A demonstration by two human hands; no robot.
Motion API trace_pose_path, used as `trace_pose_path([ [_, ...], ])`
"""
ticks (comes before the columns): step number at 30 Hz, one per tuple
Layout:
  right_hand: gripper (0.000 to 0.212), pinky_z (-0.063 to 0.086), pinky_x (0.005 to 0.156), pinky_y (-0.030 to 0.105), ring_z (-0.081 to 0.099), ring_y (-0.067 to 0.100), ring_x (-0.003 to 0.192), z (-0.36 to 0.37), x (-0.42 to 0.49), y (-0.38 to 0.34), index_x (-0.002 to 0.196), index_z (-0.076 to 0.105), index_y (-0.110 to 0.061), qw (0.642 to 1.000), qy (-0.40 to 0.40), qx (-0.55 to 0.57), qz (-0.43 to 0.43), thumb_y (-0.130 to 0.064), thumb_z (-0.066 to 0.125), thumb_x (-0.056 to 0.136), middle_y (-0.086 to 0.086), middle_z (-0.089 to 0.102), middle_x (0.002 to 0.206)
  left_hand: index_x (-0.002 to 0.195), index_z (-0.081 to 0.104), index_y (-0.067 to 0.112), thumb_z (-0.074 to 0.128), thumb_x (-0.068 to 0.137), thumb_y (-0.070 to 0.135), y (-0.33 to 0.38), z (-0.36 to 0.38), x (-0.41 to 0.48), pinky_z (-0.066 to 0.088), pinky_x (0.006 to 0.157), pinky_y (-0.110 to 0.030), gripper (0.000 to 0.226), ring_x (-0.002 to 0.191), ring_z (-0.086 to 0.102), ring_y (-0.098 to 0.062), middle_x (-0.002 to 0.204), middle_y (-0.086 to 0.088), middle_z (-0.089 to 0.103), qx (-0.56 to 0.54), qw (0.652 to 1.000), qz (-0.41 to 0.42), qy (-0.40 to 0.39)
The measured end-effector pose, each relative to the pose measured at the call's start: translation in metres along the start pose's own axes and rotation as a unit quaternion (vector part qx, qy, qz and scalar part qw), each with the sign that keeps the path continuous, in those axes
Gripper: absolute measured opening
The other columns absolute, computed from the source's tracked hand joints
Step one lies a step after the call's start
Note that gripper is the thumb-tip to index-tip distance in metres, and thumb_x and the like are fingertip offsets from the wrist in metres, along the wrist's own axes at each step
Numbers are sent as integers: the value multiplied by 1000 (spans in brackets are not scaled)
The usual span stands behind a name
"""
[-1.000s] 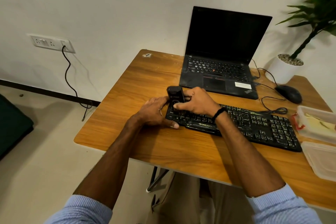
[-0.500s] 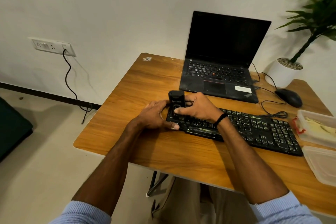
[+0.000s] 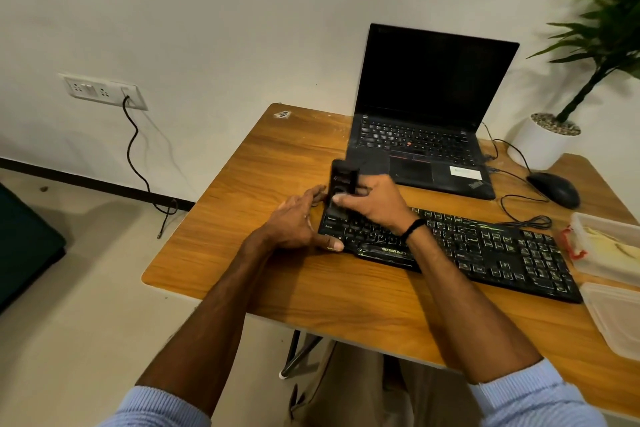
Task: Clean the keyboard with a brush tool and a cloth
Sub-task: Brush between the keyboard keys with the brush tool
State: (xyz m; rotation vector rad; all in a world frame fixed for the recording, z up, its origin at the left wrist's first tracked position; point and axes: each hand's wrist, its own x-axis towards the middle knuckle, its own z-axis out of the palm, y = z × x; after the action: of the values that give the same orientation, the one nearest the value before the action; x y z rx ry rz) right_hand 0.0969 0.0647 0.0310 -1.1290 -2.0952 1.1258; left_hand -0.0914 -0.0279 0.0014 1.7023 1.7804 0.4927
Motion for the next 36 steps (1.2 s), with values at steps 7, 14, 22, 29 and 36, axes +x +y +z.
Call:
trace_pose_path([
  [7, 35, 59, 72, 27, 70, 9, 88, 7, 12, -14, 109, 73, -20, 992, 61, -102, -29, -37, 79, 79, -4, 75, 98, 163, -2, 26, 88, 42, 78, 0, 0, 0, 27, 122, -50, 160, 148, 33, -25, 161, 5, 40, -29, 999, 12, 16],
  [14, 36, 43, 57, 8, 65, 8, 81, 7, 21, -22, 114, 71, -18, 987, 59, -147, -34, -33, 76, 82, -4, 71, 95, 163, -7, 27, 85, 40, 82, 0, 0, 1, 24, 123, -50, 163, 149, 31, -23, 161, 6, 41, -40, 999, 19, 14],
  [22, 32, 57, 64, 21, 69, 14, 82, 6, 25, -23, 108, 72, -17, 988, 59, -139, -13, -34, 77, 81, -3, 72, 90, 164, -6, 23, 89, 44, 72, 0, 2, 1, 25, 123, -48, 161, 148, 32, -24, 162, 1, 39, -31, 999, 21, 20],
  [29, 32, 53, 61, 20, 69, 10, 82, 12, 17, -20, 106, 72, -19, 991, -3, -133, -23, -39, 78, 81, -4, 73, 93, 162, 6, 28, 93, 47, 70, -5, 2, 2, 33, 119, -48, 151, 144, 36, -23, 158, 2, 42, -37, 999, 22, 30],
  [36, 37, 59, 72, 28, 66, 13, 92, -11, 14, -4, 112, 64, -13, 982, 173, -66, 33, -32, 77, 82, -3, 68, 102, 164, -5, 28, 79, 52, 86, -5, 3, 3, 24, 120, -47, 151, 148, 30, -23, 165, 7, 34, -6, 1000, 18, 8],
])
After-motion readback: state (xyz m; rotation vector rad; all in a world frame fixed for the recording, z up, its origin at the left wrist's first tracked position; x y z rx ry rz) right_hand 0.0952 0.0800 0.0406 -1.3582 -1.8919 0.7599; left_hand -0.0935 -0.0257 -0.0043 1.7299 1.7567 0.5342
